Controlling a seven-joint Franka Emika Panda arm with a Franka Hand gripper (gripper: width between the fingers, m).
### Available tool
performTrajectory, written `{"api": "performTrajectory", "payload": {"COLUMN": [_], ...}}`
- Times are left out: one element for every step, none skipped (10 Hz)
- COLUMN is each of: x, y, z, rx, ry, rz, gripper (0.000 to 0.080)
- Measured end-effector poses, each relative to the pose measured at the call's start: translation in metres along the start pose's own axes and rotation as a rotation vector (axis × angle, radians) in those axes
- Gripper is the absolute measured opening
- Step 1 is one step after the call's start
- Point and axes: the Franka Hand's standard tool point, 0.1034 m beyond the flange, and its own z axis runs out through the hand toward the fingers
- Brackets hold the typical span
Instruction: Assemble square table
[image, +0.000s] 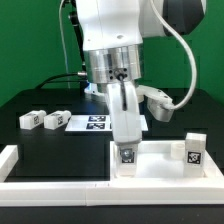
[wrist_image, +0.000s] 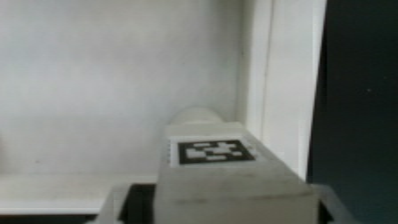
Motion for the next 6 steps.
{"api": "performTrajectory", "payload": {"x": [0.0000,-0.0004,-0.0010,-0.0015,-0.0008,-0.0006], "y": [0.0001,0.0001,-0.0017,-0.0022,-0.0022,-0.0021], "z": [0.0002,0.0003,0.0001,0.0009,0.0009,0.0009], "rx": [0.000,-0.001,0.002,0.010,0.009,0.008], "ry": [0.000,0.002,0.030,0.035,0.036,0.036], "rz": [-0.015,-0.045,-0.335,-0.471,-0.529,-0.610], "gripper": [0.0291,0.0372,0.0539,0.0539,0.0625,0.0625]}}
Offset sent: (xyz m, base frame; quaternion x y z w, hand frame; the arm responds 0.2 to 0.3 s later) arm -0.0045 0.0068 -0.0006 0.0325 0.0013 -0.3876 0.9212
